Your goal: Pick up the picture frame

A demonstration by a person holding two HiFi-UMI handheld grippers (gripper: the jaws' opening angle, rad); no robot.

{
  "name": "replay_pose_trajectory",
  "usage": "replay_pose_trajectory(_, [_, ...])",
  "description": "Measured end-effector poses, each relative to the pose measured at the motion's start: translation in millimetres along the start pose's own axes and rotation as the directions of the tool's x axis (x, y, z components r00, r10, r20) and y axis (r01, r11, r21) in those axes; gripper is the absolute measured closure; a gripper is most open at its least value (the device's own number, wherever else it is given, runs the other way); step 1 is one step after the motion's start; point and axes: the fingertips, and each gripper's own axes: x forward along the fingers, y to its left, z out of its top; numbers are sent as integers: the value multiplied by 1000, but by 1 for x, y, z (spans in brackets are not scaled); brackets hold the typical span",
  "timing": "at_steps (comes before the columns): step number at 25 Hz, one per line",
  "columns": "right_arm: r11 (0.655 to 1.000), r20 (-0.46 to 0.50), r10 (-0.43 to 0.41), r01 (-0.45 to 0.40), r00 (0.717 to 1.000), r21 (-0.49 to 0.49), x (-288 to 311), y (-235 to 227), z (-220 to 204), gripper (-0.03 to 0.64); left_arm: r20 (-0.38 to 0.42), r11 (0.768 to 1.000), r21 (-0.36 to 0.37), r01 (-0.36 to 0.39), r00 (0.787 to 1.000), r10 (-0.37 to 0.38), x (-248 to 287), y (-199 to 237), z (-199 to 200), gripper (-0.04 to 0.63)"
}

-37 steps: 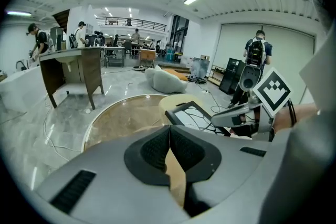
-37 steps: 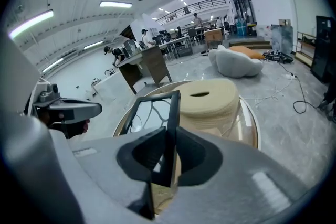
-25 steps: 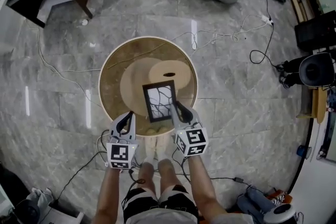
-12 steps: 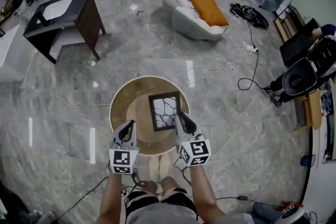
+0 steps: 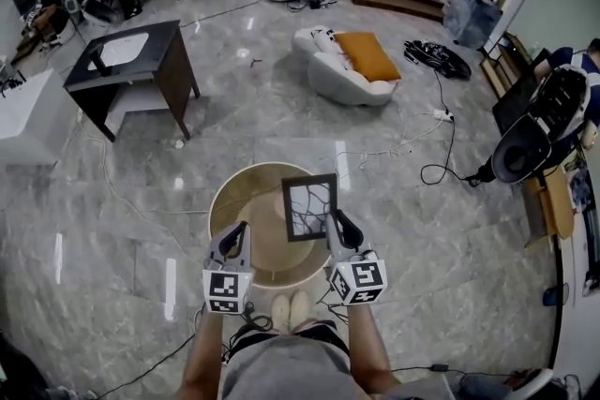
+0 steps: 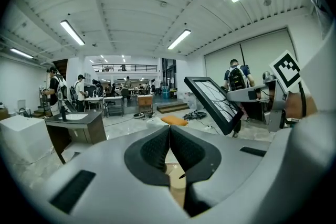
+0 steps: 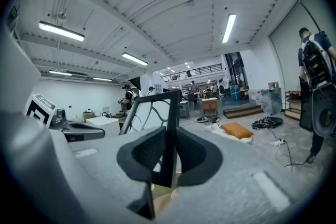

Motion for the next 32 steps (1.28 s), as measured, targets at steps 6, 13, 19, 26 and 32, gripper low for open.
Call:
replay_pose_trajectory(6, [1000,11,-28,28,1000,-8,-28,5,10,552,25,1000,13,3,1000,-3,-27,-1,16,575])
replay_pose_trajectory(13, [999,15,-43,43,999,-7,-31,7,13,552,42,1000,14,-10,999,10,-32,7,22,575])
replay_pose_trajectory(19, [999,18,-34,34,999,-7,-39,7,10,552,43,1000,13,-7,999,6,-37,-3,23,575])
replay_pose_trajectory(26, [1000,16,-29,30,999,-5,-31,14,11,552,42,1000,3,-12,999,12,-38,8,21,575])
replay_pose_trajectory(32, [1000,8,-24,24,1000,-3,-33,18,8,552,40,1000,2,-13,999,13,-41,8,19,575])
